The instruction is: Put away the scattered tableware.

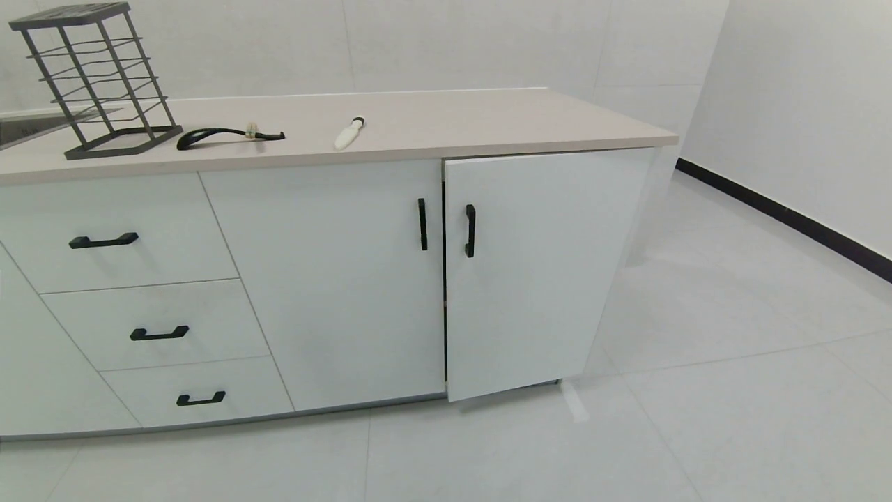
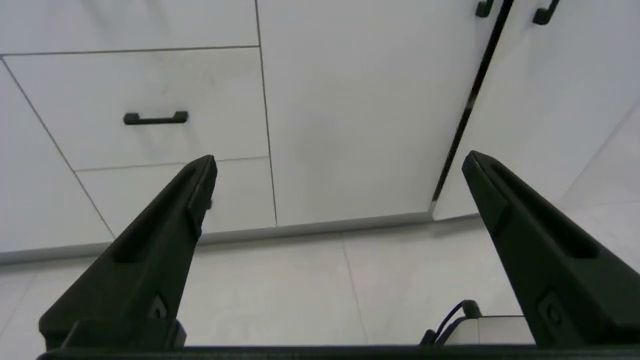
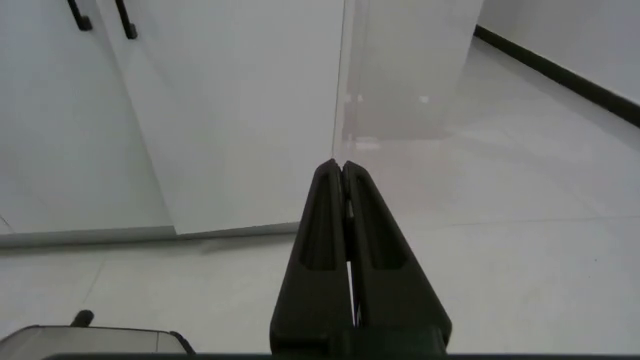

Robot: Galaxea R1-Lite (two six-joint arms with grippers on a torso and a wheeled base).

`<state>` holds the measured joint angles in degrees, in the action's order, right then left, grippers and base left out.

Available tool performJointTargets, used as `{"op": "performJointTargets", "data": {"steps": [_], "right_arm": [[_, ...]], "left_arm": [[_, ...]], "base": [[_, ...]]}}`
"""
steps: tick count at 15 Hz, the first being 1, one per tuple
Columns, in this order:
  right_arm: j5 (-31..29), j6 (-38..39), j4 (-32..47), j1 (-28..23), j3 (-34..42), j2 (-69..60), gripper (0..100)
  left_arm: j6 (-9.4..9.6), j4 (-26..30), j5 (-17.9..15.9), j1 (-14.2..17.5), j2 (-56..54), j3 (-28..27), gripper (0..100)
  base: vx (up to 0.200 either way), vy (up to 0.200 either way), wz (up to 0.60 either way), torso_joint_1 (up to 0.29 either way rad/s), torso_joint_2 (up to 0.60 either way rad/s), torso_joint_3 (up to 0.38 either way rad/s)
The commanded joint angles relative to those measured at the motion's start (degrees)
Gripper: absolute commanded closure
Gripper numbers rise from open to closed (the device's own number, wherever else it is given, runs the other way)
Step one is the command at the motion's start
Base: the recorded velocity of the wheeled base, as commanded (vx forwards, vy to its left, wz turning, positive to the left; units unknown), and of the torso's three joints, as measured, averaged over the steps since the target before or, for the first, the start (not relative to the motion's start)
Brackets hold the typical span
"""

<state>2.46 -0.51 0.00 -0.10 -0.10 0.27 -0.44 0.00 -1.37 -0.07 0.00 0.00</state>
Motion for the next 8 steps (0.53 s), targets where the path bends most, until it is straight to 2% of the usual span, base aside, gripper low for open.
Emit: {"op": "performJointTargets", "data": {"steps": [1, 8], "right_arm": [[-0.1, 1.3, 0.2, 0.0, 0.0, 0.3, 100], [0.0, 1.3, 0.2, 0.0, 0.0, 0.3, 100]], "left_arm": [[0.18, 0.0, 0.0, 0.0, 0.0, 0.0, 0], [0.26, 0.0, -0.1, 0.0, 0.0, 0.0, 0]], "base": [[0.200, 0.000, 0.00, 0.002, 0.00, 0.007], [0.200, 0.000, 0.00, 0.003, 0.00, 0.002]]}}
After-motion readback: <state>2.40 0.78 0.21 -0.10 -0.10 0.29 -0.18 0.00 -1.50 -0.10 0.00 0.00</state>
